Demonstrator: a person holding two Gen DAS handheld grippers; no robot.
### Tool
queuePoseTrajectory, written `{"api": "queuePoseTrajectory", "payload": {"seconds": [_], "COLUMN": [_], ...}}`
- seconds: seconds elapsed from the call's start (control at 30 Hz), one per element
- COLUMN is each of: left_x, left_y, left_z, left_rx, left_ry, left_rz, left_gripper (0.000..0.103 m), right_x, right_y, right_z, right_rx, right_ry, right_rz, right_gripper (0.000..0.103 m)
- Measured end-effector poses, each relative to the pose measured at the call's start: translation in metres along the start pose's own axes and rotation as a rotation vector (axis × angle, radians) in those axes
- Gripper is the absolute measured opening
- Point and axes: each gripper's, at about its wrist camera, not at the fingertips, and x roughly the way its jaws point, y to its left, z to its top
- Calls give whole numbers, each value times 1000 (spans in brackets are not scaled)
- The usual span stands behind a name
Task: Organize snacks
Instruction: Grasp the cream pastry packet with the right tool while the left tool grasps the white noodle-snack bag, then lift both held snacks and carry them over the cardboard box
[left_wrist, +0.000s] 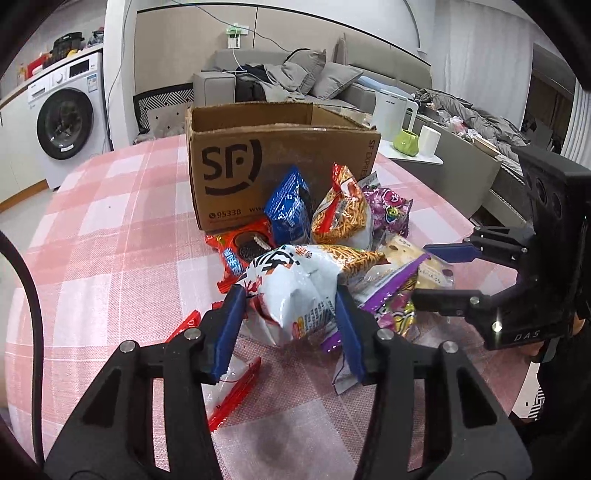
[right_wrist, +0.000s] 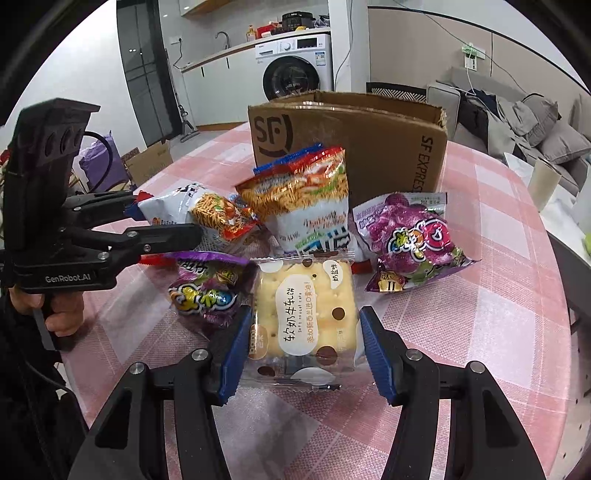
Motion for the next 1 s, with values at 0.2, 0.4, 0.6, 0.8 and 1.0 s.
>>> {"api": "queuePoseTrajectory", "payload": {"seconds": [0.2,0.4,0.6,0.8,1.0], "left_x": [-10,-20,-29,-38,-49], "left_y": [-2,-4,-5,-6,-4], "left_z": [3,5,7,9,13], "left_rx": [7,10,1,-11,-27], "left_ry": [-26,-47,-67,-86,-114], "left_rz": [24,32,34,33,40], "left_gripper": [46,46,46,46,46], "right_x": [-16,-34,-45,-48,-56], "right_y": [-5,-7,-7,-6,-5], "right_z": [3,8,12,15,19], "right_rx": [18,26,35,46,69], "right_ry": [-44,-86,-123,-145,-184], "right_rz": [-6,-13,-17,-19,-28], "right_gripper": [59,59,59,59,59]}}
